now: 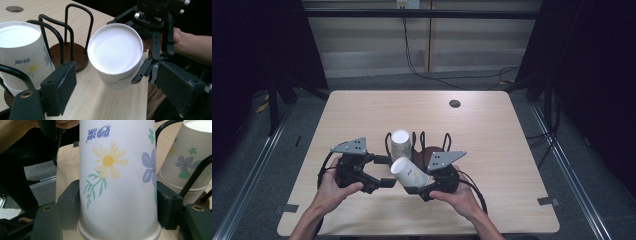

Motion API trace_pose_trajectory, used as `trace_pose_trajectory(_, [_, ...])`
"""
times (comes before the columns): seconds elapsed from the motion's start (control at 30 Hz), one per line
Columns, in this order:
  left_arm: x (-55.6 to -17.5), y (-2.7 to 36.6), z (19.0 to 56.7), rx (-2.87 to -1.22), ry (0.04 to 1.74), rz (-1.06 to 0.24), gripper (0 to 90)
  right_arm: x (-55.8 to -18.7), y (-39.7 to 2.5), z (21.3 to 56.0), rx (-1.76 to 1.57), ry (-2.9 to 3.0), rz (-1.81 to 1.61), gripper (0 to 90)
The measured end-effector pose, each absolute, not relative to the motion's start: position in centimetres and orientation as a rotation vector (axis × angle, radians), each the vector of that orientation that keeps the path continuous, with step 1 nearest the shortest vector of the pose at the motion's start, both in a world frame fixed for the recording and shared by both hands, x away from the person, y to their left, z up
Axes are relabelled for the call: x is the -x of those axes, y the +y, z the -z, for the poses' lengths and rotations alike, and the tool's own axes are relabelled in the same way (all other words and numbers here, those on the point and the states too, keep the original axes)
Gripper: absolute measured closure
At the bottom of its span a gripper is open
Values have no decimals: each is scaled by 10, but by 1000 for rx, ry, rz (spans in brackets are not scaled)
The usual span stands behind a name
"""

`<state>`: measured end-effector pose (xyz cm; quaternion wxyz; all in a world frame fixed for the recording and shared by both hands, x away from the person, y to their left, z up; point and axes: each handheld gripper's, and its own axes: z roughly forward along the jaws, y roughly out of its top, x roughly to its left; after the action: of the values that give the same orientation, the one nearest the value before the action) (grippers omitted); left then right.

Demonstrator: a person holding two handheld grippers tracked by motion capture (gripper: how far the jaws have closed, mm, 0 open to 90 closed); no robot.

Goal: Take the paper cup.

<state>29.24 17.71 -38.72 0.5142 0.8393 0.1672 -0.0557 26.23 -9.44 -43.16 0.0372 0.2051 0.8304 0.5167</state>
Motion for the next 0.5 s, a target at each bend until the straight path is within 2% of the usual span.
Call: trace_pose_trajectory(0.5, [-293,179,392,-2051,383,95,165,-266,-107,424,-676,2584,-1533,329])
